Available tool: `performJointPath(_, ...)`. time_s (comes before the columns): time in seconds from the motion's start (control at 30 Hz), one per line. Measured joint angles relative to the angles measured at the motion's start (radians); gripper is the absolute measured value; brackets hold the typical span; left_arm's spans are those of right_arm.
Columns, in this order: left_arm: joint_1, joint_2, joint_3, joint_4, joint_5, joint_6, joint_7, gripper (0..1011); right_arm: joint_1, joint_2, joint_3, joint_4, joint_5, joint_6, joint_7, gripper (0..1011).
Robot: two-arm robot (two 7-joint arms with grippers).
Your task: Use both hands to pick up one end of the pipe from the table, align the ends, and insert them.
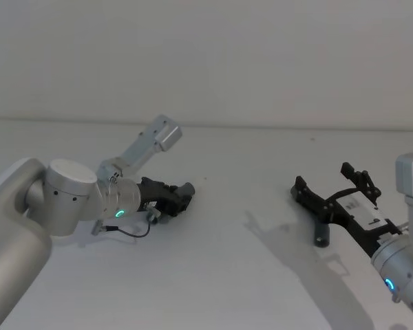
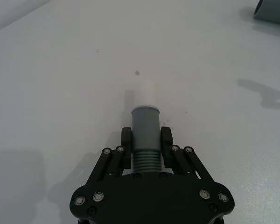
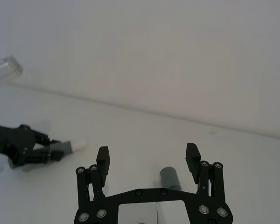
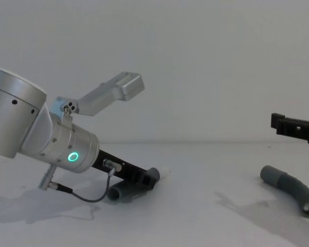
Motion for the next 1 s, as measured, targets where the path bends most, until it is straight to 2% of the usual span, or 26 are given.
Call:
performJointPath(0.07, 0.0, 0.0, 0.0, 0.0, 0.0, 0.0, 0.0, 353, 0.008, 0.008, -0.001, 0.0, 0.003, 0.018, 0.009, 1001)
performJointPath(0.5, 0.001, -0.001, -0.001, 0.0, 0.0, 0.001, 0.001, 353, 0.095, 0.075, -0.003, 0.007, 0.06, 0.26, 0.107, 1001)
performJointPath(0.6, 0.001, -0.001, -0.001, 0.0, 0.0, 0.001, 0.001, 353, 0.11, 0.081, -0.003, 0.01, 0.072, 0.306, 0.117, 1001)
performJointPath(0.7, 0.001, -0.001, -0.001, 0.0, 0.0, 0.002, 0.001, 353, 0.139, 0.092, -0.003, 0.019, 0.09, 0.382, 0.128, 1001)
performJointPath(1.0, 0.001, -0.001, -0.001, 0.0, 0.0, 0.002, 0.001, 353, 0.21, 0.112, -0.017, 0.059, 0.113, 0.524, 0.146, 1001)
